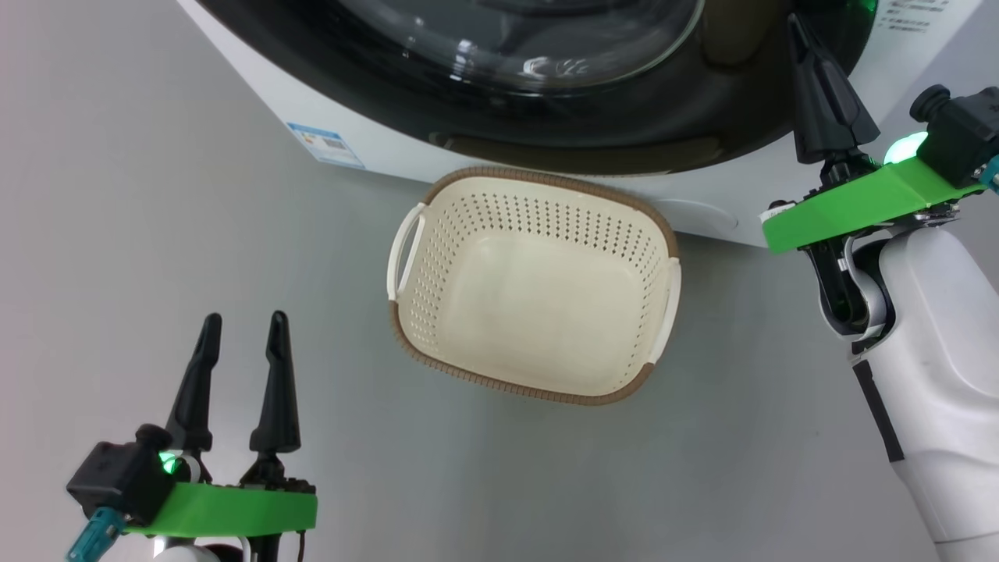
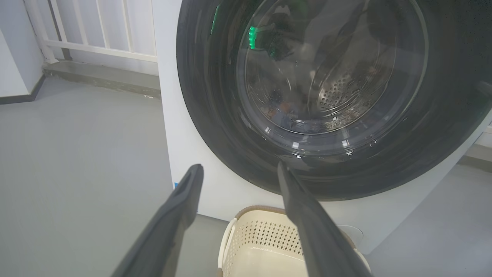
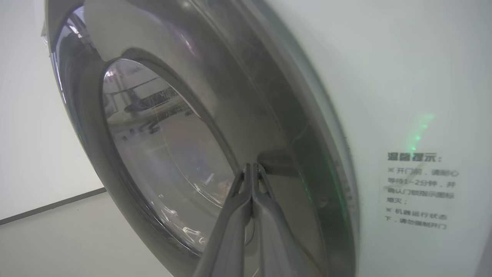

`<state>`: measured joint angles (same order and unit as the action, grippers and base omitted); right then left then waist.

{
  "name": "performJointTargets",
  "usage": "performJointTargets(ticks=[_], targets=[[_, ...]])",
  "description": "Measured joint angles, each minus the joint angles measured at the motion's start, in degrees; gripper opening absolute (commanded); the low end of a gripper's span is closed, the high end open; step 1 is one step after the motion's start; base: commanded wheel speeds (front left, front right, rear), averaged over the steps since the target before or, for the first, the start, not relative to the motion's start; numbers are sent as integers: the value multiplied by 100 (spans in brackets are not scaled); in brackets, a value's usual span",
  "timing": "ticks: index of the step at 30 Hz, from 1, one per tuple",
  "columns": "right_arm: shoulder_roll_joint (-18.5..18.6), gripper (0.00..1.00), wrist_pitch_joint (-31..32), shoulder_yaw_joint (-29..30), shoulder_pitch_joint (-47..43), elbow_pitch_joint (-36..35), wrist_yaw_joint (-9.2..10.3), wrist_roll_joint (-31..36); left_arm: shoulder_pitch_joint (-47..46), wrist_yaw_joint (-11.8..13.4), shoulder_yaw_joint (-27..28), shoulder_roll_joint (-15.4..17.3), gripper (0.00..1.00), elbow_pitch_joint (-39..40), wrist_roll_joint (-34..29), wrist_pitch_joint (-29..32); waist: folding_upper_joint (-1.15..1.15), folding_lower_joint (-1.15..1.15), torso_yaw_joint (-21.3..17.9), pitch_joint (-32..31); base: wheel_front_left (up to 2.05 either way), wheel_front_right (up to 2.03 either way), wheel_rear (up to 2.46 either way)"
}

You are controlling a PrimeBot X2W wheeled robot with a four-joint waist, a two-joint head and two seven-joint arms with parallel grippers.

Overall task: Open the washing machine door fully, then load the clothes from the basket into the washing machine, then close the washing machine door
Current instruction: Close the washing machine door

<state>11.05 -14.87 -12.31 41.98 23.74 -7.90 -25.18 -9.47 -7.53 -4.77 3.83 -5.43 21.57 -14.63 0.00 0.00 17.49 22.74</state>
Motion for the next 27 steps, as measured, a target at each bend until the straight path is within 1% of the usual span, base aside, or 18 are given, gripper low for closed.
performJointTargets(ticks=[1,3,4,5,6,7,8,9,10,18,27], targets=[[0,0,0,0,0,0,0,0,0,0,0,0,100,0,0,0,0,0,0,0,0,0,0],[26,16,0,-55,-77,-16,1,-7,7,0,14,4,100,-58,-1,-1,0,0,-43,-103,0,0,0],[25,16,0,-81,-159,-42,1,-10,9,0,25,7,100,-86,-2,-1,0,0,-59,-147,0,0,0],[19,38,0,-116,-265,-69,2,-15,15,0,41,16,100,-116,-3,-1,0,0,-76,-193,0,0,0],[19,38,0,-116,-265,-69,2,-15,15,0,41,16,100,-116,-3,-1,0,0,-76,-193,0,0,0],[5,47,0,-154,-388,-90,2,-20,33,0,60,32,100,-145,-3,-1,0,0,-96,-241,0,0,0],[-10,74,0,-199,-523,-97,3,-36,47,0,81,56,100,-186,-4,-1,0,0,-117,-294,0,0,0],[-26,80,0,-236,-659,-105,19,-49,64,0,102,76,100,-218,-4,-1,0,0,-139,-348,0,0,0],[-48,100,0,-255,-796,-116,19,-58,103,0,121,94,100,-235,-4,-1,0,0,-162,-405,0,0,0],[-222,100,14,-280,-1774,-205,26,-76,548,0,230,319,100,-465,-4,0,0,0,-445,-905,0,0,0],[-235,100,15,-208,-2584,-170,26,-76,926,0,220,544,100,-655,22,0,0,0,-969,-1402,0,0,0]])
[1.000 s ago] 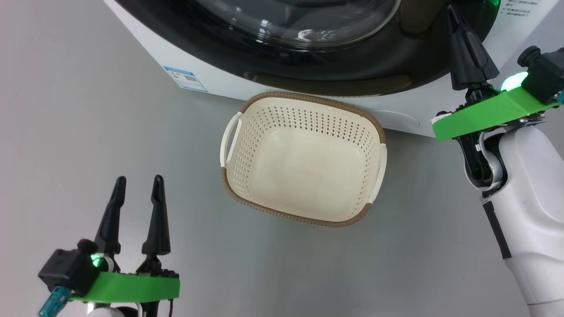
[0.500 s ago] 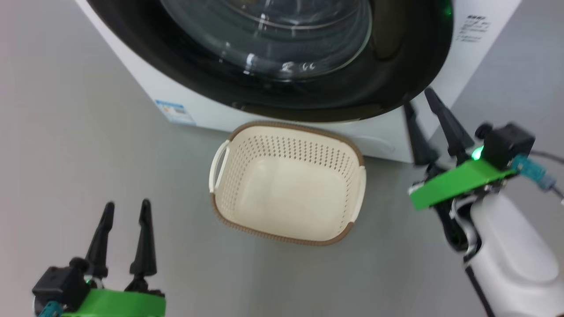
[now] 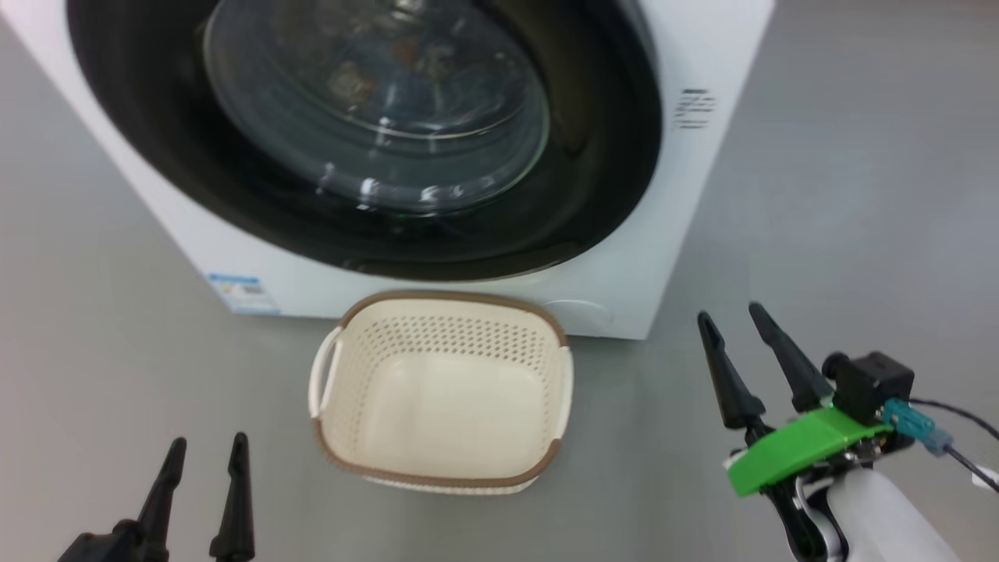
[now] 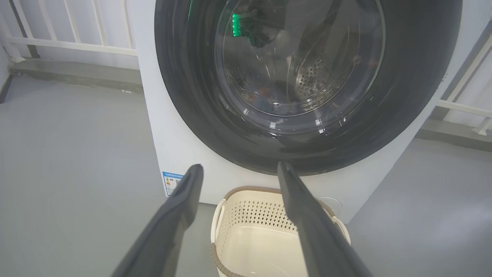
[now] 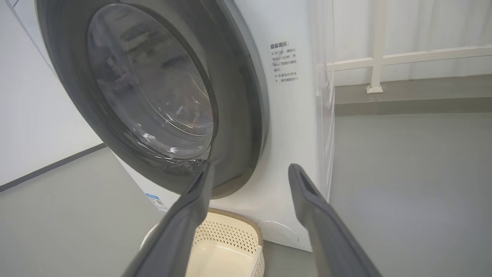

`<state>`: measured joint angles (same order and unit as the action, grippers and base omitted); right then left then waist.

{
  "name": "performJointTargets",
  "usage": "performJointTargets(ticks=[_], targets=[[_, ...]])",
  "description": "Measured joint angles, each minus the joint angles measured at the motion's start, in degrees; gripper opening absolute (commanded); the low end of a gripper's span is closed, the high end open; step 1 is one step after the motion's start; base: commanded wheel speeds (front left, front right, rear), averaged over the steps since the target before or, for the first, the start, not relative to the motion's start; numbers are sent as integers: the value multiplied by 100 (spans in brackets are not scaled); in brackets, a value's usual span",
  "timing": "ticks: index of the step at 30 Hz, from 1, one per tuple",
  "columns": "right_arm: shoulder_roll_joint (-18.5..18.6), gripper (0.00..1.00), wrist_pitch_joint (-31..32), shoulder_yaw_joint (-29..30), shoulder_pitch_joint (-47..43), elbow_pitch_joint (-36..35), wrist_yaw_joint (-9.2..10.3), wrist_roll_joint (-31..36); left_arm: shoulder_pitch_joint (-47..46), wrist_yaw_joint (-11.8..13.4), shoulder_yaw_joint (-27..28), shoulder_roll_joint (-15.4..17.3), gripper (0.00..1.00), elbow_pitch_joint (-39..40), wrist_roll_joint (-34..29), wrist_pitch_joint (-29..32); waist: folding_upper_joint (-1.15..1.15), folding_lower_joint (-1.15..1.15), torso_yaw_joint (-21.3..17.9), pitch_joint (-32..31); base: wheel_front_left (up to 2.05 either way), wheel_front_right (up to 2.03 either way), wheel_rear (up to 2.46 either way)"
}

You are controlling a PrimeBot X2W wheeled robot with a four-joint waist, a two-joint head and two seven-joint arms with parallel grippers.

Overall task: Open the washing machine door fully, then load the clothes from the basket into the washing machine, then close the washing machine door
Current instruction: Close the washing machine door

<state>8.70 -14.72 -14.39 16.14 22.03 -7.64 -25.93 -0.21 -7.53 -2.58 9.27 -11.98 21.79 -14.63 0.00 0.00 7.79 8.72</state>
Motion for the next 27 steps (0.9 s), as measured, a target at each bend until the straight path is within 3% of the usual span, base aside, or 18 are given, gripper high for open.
performJointTargets(ticks=[11,27], targets=[[80,100,0,352,-752,-24,0,1,281,0,93,63,100,-43,-1,0,0,0,-602,-480,0,0,0],[194,100,0,614,-998,-155,0,20,410,0,278,108,100,-37,-5,0,0,0,-1348,-750,0,0,0]])
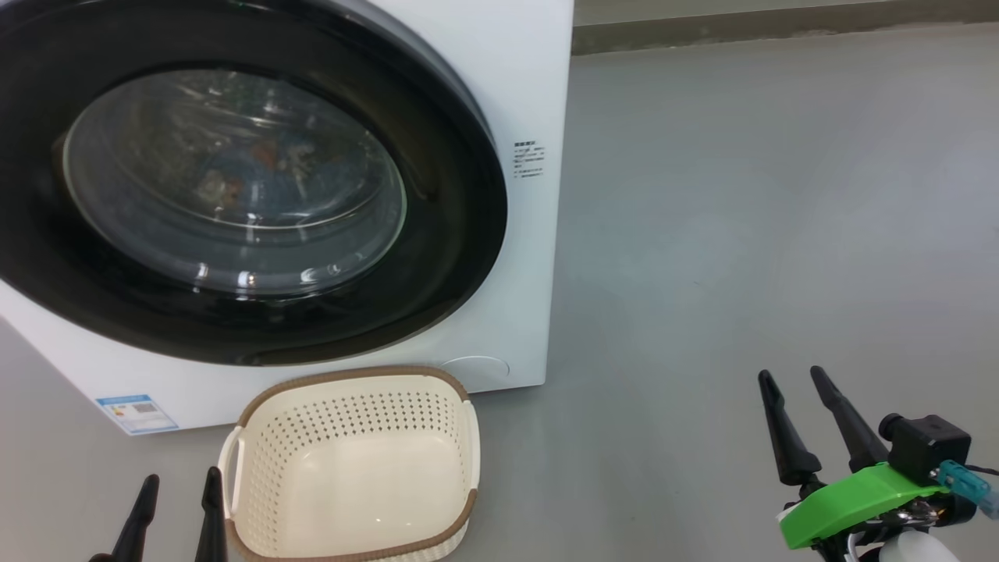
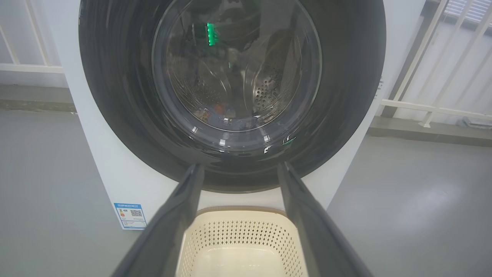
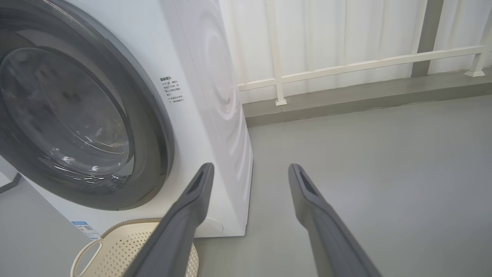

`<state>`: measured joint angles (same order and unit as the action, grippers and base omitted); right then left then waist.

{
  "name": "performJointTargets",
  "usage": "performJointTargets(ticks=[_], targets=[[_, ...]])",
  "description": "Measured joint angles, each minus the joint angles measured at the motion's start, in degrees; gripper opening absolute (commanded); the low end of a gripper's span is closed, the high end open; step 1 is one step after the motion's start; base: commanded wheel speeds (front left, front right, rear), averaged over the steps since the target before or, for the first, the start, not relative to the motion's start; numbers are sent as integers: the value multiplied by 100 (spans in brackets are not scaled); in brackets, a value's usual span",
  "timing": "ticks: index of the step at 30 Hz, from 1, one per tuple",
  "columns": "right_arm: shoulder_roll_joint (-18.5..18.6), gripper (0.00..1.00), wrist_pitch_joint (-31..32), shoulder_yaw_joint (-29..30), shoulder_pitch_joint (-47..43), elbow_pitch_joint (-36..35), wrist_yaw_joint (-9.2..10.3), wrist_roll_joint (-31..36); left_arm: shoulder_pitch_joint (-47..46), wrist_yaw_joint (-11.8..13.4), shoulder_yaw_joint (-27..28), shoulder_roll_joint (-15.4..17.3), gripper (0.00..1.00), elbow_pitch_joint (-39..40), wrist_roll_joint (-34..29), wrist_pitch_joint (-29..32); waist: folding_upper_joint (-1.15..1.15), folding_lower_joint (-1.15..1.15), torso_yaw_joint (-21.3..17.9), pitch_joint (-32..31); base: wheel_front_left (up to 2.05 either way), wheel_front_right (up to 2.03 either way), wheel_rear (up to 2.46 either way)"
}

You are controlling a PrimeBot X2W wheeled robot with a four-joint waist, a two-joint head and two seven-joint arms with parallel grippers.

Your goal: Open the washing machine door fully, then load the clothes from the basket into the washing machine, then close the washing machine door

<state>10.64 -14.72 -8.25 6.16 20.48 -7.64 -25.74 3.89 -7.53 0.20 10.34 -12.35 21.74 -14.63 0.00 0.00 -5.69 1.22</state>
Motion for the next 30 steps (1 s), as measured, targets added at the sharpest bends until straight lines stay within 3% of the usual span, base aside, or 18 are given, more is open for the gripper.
performJointTargets(ticks=[30], targets=[[-25,100,0,283,-111,-109,0,49,1,0,175,-14,100,12,-21,0,0,0,-159,9,0,0,0]])
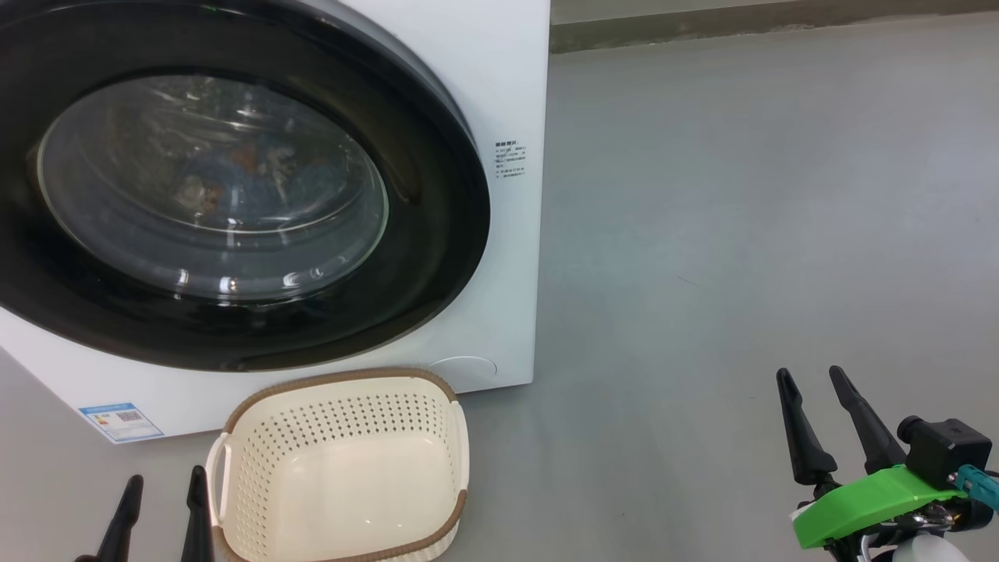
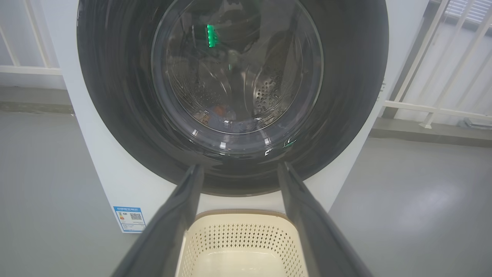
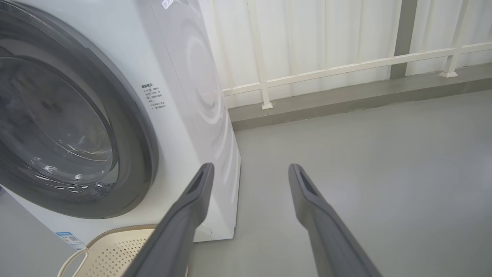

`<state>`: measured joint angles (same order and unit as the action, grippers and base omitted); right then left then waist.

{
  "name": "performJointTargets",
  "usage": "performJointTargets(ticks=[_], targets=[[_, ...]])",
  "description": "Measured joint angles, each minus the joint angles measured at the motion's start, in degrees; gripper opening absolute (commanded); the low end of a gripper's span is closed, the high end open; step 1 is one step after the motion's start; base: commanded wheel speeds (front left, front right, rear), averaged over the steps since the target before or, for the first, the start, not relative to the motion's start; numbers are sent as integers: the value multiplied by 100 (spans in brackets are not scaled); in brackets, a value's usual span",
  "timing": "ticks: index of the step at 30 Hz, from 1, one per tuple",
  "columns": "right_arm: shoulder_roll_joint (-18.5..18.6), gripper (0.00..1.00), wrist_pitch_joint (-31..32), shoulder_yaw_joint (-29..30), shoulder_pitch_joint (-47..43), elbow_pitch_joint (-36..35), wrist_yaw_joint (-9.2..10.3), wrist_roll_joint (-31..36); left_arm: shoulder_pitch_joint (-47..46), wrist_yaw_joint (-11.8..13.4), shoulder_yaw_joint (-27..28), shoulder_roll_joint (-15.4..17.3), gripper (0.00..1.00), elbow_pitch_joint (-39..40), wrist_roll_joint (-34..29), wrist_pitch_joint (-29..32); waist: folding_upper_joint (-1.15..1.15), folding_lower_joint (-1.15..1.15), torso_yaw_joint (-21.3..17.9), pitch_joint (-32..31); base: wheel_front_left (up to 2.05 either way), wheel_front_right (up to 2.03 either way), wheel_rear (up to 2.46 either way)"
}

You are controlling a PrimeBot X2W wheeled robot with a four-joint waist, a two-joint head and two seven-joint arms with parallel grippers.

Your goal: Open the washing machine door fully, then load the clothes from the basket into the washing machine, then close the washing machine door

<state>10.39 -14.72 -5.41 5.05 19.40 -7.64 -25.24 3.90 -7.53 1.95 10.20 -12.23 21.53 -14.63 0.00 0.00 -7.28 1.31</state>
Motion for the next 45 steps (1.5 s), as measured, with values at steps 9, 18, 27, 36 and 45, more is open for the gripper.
performJointTargets(ticks=[9,18,27,36,45], targets=[[-266,0,9,-31,-200,414,-1,0,3,1,-68,-297,0,-424,31,9,0,0,-8,16,0,0,0],[-298,0,137,7,-231,430,-1,-388,2,1,-59,-324,0,-438,453,158,0,-1,41,1,0,0,0],[-312,0,268,64,-227,370,-1,-838,-8,2,-38,-378,0,-436,925,310,0,0,94,-5,0,0,0],[-343,0,416,187,-226,320,0,-1378,-14,4,-13,-402,0,-431,1456,438,0,0,146,-16,0,0,0],[-383,0,567,243,-219,268,0,-1831,-49,11,5,-422,0,-416,1947,579,0,0,199,-27,0,0,0]])
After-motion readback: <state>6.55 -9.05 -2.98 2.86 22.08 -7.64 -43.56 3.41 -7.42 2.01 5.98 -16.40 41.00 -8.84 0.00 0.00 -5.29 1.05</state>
